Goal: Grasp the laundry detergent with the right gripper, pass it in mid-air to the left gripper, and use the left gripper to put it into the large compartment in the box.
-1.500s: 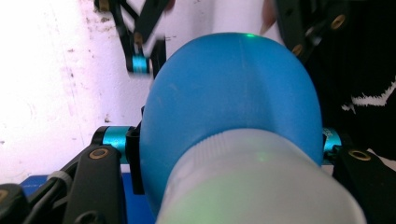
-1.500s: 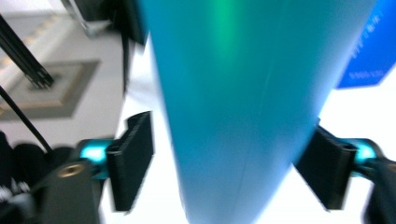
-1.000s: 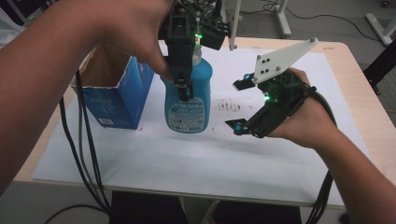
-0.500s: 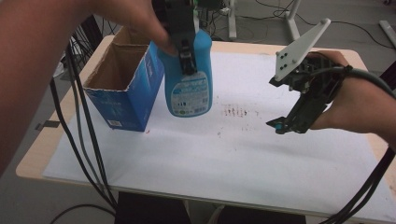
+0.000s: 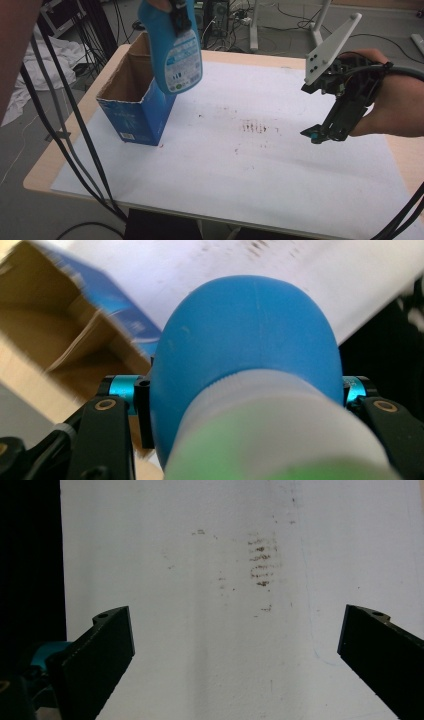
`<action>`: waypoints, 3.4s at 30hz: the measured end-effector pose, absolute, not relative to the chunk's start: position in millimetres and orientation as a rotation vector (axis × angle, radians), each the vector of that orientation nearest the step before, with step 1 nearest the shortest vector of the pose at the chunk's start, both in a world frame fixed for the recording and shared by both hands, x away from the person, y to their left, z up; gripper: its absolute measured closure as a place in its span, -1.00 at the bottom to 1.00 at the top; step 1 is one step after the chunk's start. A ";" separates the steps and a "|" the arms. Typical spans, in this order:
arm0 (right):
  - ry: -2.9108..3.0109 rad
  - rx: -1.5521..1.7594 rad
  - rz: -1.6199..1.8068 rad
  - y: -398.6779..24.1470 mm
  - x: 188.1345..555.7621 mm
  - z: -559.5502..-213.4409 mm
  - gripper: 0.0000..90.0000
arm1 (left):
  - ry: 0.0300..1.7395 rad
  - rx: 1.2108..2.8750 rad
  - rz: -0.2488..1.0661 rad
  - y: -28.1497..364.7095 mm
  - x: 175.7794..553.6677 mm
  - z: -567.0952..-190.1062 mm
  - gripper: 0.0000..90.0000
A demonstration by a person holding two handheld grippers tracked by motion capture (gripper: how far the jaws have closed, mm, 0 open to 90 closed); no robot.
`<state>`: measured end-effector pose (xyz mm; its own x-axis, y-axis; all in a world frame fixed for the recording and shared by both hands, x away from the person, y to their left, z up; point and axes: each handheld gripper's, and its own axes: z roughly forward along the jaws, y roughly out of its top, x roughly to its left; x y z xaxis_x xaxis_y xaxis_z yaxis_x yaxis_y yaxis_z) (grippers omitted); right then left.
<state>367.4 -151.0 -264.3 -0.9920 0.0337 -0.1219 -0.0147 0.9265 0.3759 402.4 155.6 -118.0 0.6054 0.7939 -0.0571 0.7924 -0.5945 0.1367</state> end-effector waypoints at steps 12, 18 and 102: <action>2.962 0.023 0.578 -150.7 371.8 -267.1 -0.98 | 1.720 2.495 0.066 224.8 411.2 -116.4 -0.12; 2.965 0.039 0.578 -147.6 373.2 -269.1 -0.98 | 1.844 2.457 0.062 246.4 418.4 -130.5 -0.12; 3.004 0.152 0.597 -159.6 381.7 -291.3 -0.98 | 0.924 3.008 -0.027 249.7 433.0 -247.0 -0.59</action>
